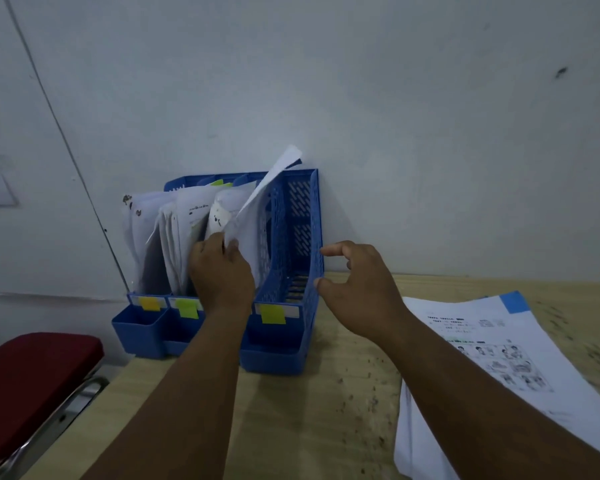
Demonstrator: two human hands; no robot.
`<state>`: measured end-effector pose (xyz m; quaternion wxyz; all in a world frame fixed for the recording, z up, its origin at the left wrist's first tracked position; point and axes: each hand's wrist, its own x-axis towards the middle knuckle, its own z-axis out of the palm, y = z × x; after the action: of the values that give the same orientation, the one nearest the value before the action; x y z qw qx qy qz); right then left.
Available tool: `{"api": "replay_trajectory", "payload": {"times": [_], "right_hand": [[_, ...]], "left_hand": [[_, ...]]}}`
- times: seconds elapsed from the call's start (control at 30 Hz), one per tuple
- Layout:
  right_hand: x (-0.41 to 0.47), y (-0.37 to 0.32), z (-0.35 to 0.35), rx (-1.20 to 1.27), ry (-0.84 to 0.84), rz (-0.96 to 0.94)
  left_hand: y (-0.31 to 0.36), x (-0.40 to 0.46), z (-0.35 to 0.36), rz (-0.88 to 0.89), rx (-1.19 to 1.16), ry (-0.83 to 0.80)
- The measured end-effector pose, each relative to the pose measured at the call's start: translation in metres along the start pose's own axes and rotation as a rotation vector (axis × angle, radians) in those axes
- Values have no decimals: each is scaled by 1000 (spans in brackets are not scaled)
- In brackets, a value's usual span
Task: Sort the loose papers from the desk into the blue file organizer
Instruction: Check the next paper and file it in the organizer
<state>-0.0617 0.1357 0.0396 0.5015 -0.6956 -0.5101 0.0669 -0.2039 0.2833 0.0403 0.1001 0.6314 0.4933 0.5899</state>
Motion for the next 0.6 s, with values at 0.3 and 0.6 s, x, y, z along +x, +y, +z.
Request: {"api": "replay_trajectory", "payload": {"times": [0.3,0.6], "right_hand": [[-4,7,-7,6,8,23],[-7,8,-10,3,6,24]], "left_hand": [[5,0,1,-209,174,-222],[4,-11,-6,-44,181,-245]]}}
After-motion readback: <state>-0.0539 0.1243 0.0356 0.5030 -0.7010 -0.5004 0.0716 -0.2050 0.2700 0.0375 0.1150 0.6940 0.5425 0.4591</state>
